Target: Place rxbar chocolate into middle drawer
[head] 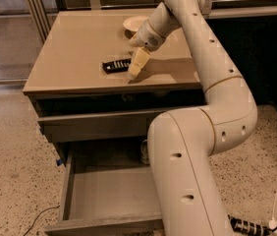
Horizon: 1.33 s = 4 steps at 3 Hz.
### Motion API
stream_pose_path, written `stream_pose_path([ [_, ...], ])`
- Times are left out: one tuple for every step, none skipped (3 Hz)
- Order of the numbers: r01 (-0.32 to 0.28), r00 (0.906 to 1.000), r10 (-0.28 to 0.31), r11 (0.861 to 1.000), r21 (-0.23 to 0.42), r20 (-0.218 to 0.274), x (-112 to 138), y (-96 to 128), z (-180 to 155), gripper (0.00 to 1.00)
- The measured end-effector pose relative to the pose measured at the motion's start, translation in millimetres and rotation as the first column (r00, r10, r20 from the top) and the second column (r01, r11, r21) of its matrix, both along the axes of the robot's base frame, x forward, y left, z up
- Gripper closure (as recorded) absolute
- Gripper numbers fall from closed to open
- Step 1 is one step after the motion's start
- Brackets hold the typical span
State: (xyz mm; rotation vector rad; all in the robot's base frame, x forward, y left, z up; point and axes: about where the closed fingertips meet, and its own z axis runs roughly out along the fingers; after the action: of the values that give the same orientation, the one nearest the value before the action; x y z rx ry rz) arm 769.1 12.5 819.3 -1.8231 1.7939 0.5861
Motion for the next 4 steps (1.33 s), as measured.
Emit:
stream_pose_path([
  [-0.008,0.9999,0.008,1.0,0.007,-0.009,0.2,4.4,-5.5,0.19],
  [-0.009,0.9999,0.009,1.0,0.009,-0.01,0.4,4.8,-6.4,0.5],
  [-0.009,0.9999,0.009,1.0,0.011,-0.011,-0.2,5.1,-0.7,0.62],
  [-0.004,1.0,0.004,1.0,0.013,-0.004,0.2,4.2,0.6,0.58],
])
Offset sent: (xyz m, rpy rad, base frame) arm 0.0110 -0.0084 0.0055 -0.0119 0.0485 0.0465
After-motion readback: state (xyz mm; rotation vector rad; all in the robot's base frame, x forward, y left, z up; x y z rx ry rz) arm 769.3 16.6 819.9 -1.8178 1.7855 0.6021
